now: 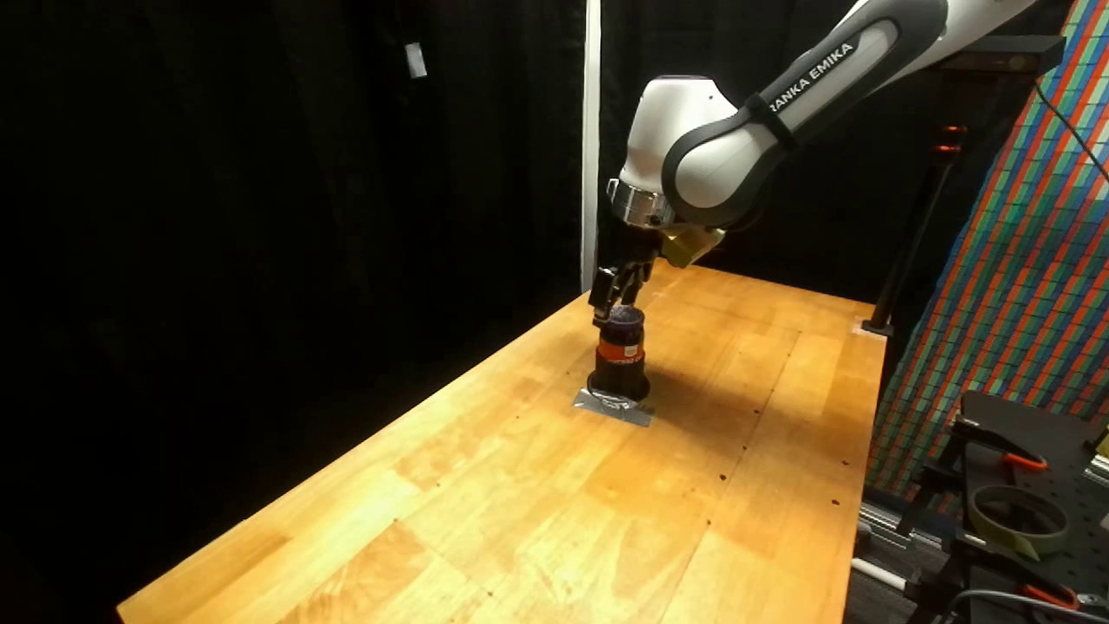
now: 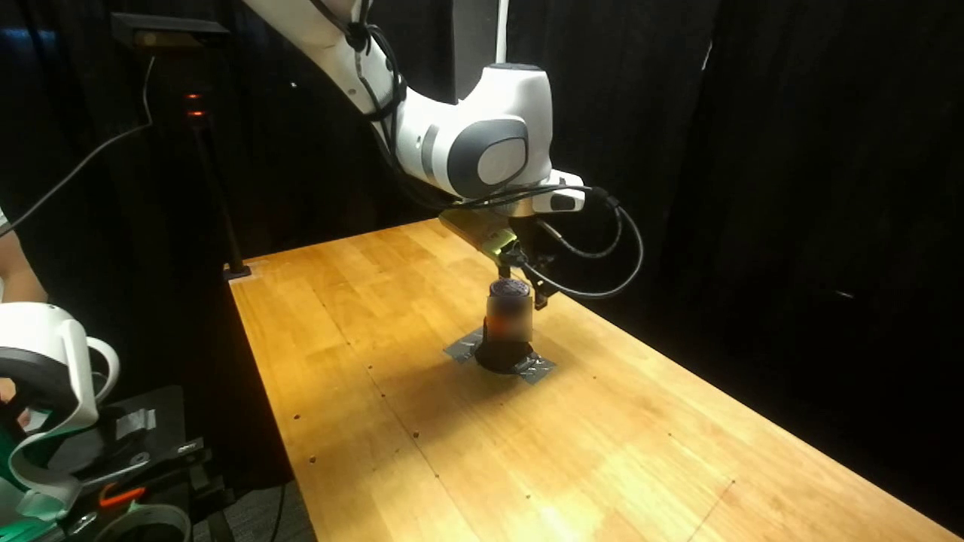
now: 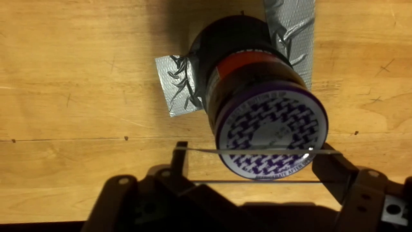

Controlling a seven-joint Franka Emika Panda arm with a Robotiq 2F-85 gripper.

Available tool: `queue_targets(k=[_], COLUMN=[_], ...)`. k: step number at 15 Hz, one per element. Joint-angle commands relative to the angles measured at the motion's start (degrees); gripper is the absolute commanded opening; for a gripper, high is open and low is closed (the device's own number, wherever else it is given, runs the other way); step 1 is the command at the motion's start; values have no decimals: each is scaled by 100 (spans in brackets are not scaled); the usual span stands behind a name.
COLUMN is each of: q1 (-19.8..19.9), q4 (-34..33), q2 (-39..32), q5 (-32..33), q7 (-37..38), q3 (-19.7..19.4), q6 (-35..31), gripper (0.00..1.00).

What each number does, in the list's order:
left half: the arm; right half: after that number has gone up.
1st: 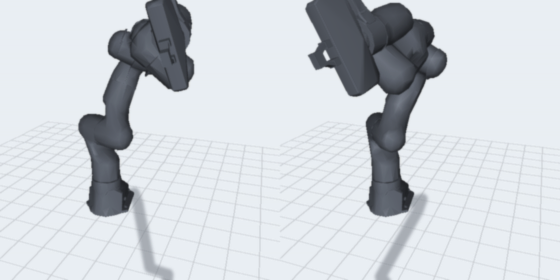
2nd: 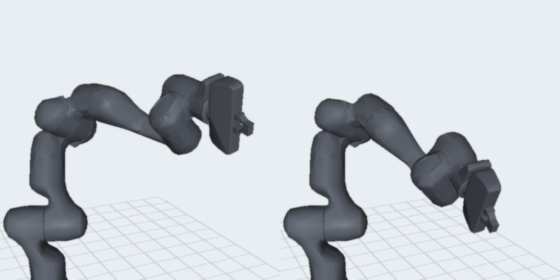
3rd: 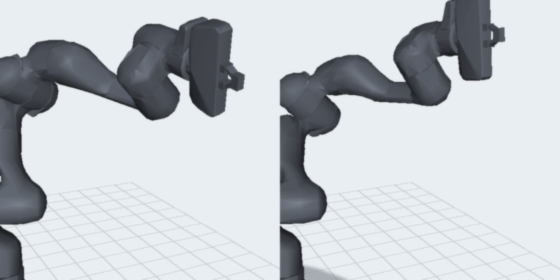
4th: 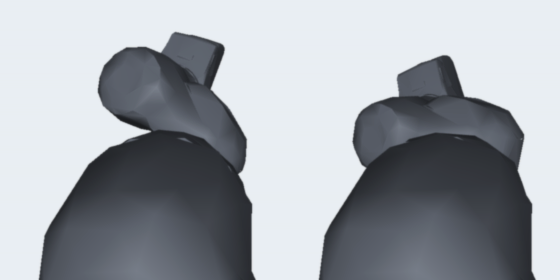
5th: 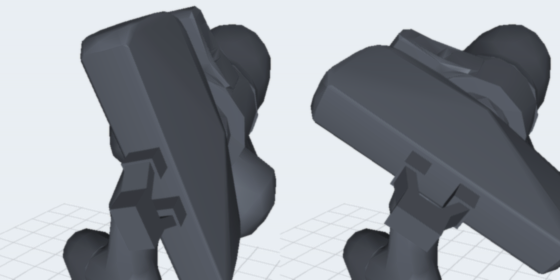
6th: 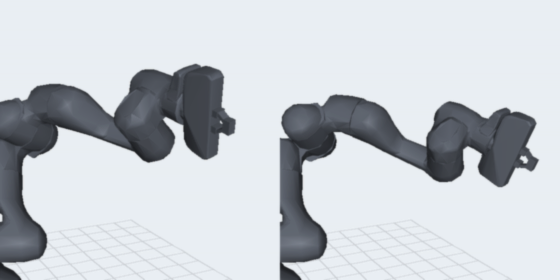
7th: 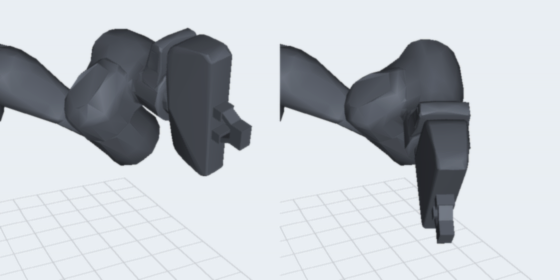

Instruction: Put the rubber band on the jar.

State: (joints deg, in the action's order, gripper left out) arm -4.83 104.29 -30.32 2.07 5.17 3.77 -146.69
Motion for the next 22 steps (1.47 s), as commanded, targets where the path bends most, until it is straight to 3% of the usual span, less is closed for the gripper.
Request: queue_targets(k=[1, 7, 12, 18, 22], q1=[-117, -102, -132, 67, 92], q4=[-155, -149, -81, -181, -137], q2=[-152, -224, 24, 260, 215], q5=[87, 40, 108, -161, -231], q7=[-21, -61, -34, -493, -596], q3=[-125, -102, -159, 42, 39], q6=[-226, -266, 686, 2252, 2512], gripper=[100, 100, 100, 100, 100])
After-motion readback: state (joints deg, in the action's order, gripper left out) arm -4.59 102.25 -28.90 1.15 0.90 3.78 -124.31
